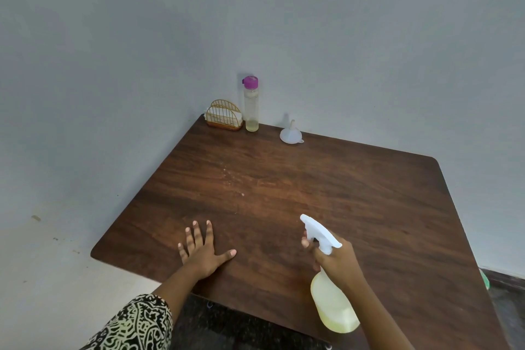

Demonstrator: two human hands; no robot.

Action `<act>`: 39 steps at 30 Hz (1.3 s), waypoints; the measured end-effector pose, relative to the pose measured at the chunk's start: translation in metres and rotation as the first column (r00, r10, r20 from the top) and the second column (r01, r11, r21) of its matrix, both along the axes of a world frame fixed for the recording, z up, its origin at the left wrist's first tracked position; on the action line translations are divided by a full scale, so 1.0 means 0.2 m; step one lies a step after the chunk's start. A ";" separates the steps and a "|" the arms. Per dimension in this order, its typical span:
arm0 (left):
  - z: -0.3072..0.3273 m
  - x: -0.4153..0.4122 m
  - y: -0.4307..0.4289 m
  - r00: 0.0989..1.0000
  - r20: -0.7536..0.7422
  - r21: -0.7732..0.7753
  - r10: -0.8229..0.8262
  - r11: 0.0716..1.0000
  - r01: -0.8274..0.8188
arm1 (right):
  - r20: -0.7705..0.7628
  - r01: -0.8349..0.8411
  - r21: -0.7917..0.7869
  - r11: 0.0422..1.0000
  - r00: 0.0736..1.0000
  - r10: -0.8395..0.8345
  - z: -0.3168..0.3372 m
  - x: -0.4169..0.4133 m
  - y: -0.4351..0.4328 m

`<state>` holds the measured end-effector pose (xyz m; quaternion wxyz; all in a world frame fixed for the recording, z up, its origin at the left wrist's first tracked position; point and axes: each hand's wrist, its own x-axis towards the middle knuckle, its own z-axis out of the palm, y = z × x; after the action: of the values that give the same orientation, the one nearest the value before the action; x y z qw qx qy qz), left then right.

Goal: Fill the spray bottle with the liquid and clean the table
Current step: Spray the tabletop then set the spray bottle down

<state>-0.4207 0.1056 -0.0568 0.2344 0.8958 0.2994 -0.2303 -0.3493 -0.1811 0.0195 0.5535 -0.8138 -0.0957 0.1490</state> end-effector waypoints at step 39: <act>0.00 0.76 -0.90 0.742 0.639 -0.007 -0.204 0.963 0.271 | 0.085 0.151 -0.387 0.910 0.988 -0.128 -0.22 0.58 -0.15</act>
<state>-0.2692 -0.0749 -0.0563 0.3341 0.9386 0.0745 0.0417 -0.2339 -0.2109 -0.0237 0.3856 -0.9168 -0.0217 0.1016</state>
